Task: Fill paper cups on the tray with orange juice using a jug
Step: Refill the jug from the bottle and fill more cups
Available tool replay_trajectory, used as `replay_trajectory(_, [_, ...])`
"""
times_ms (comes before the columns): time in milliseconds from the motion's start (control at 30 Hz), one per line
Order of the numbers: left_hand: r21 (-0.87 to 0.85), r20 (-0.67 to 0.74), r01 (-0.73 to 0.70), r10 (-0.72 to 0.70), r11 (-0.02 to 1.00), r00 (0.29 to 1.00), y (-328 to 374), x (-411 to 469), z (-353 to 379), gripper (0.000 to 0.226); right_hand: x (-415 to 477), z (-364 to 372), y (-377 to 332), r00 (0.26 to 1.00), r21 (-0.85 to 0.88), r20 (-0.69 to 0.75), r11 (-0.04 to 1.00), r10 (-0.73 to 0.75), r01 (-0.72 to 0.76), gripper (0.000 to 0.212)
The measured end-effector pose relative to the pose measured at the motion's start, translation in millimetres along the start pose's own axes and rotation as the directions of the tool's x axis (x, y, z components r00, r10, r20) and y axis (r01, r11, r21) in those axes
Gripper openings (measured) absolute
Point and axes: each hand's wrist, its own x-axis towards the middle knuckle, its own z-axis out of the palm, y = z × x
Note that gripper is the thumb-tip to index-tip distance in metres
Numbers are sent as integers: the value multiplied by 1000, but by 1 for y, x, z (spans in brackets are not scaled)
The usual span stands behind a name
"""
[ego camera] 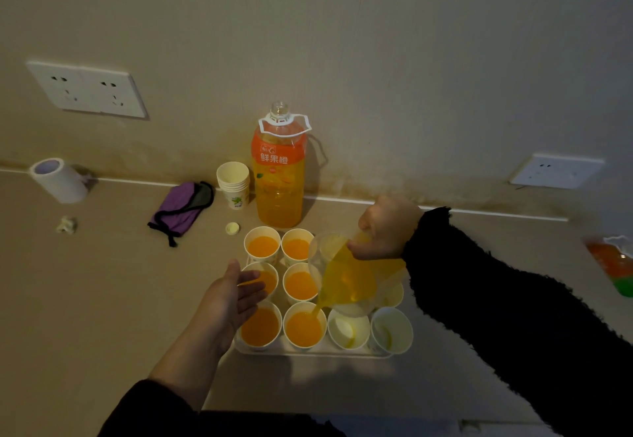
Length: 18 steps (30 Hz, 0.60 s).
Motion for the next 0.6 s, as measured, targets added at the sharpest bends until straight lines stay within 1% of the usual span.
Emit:
replay_trajectory(200, [-1, -5, 6, -6, 1000, 1000, 1, 0, 3, 50, -1, -1, -2, 1000, 7, -3, 1000, 17, -17, 66])
replay_trajectory(400, [-3, 10, 1, -1, 1000, 1000, 1, 0, 5, 51, -3, -3, -3, 1000, 3, -2, 1000, -18, 18, 64])
replay_trajectory(600, [-62, 46, -1, 4, 998, 999, 3, 1, 7, 51, -5, -6, 0, 1000, 77, -9, 997, 11, -10, 63])
